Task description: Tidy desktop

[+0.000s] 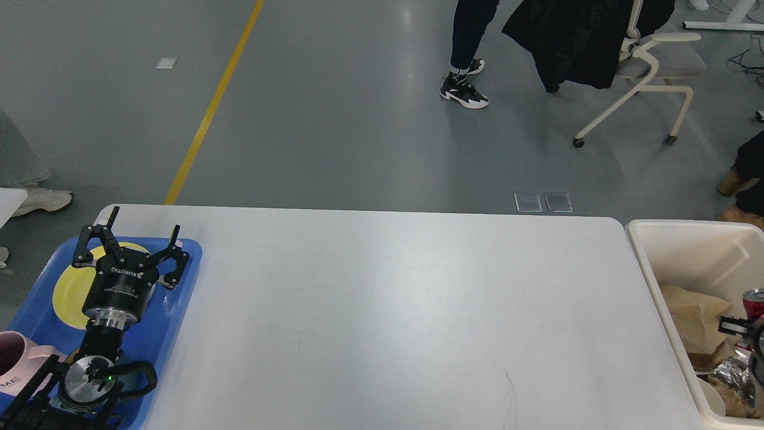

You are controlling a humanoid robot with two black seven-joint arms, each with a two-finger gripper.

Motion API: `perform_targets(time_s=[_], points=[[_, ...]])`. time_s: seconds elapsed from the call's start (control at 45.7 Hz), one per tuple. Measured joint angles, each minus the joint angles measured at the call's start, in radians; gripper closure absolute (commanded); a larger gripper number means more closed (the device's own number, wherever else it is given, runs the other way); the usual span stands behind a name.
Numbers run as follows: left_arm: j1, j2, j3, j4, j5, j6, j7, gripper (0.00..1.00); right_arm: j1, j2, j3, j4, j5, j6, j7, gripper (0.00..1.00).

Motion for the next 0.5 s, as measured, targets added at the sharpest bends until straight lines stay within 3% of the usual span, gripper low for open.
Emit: perform_targets(time_s=[0.372, 0.394, 0.438, 0.46, 0.503], points=[[0.0, -0.001, 0.0, 0.0, 0.0, 0.0, 0.0, 0.04, -0.091, 0.037, 0.084, -0.024, 0.001, -0.015, -0.01, 1.0], [0.0, -0.001, 0.0, 0.0, 0.0, 0.0, 0.0, 0.04, -0.091, 0.037, 0.085, -0.024, 0.001, -0.015, -0.01, 0.52], [0.0, -0.001, 0.0, 0.0, 0.0, 0.0, 0.0, 0.04, -0.092, 0.037, 0.087, -0.024, 0.0, -0.015, -0.01, 0.08], [0.0, -0.001, 0.0, 0.0, 0.0, 0.0, 0.0, 0.04, -0.092, 0.038, 0.087, -0.024, 0.0, -0.017, -0.01, 0.0], [0.0, 0.0, 0.0, 0.0, 0.0, 0.0, 0.0, 0.04, -0.092, 0.04, 0.087, -0.024, 0.0, -0.025, -0.009, 0.0]])
